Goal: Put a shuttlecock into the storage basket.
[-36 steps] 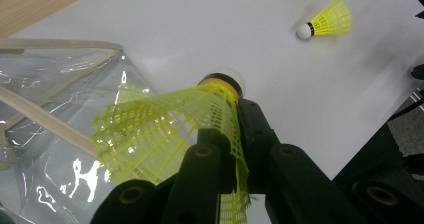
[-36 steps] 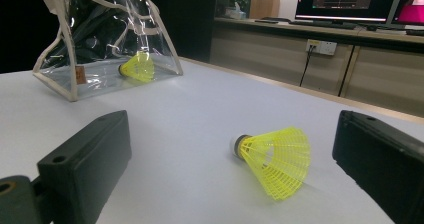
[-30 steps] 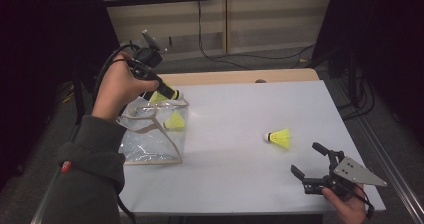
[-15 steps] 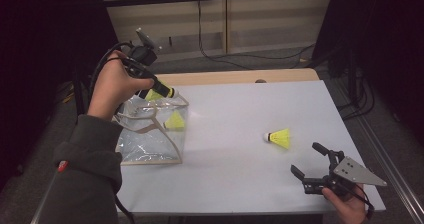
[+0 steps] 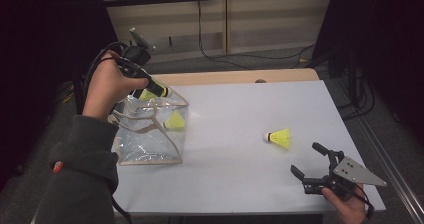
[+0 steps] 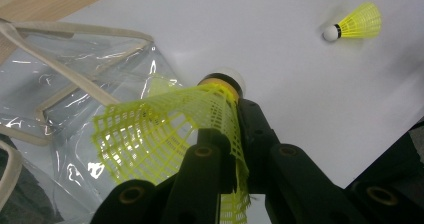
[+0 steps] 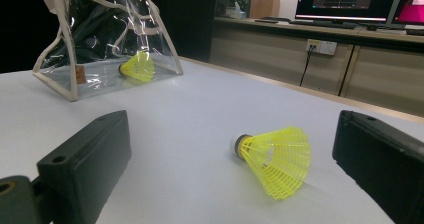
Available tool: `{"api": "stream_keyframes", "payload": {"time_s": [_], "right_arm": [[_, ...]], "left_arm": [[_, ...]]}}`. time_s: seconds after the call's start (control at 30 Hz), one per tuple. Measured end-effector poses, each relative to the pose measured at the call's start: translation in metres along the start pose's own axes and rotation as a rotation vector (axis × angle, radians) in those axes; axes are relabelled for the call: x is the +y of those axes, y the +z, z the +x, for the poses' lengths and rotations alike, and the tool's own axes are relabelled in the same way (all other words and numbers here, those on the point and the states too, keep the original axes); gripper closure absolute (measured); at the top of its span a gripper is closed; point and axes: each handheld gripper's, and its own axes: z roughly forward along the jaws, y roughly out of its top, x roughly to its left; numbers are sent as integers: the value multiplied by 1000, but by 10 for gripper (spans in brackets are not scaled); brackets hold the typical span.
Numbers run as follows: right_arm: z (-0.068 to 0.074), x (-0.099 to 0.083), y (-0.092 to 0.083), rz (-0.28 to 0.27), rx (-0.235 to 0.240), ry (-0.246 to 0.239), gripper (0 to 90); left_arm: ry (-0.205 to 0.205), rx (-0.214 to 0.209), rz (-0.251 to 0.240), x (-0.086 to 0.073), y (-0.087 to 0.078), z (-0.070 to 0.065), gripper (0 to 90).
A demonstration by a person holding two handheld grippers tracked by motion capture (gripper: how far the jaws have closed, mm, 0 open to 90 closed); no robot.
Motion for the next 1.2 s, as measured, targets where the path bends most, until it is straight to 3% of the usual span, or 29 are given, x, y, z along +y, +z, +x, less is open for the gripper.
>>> {"api": "stream_keyframes", "payload": {"time_s": [1.2], "right_arm": [[0,0,0,0,1,-1,20]], "left_arm": [[-28,44,-20,-12,-15,17,869]]}}
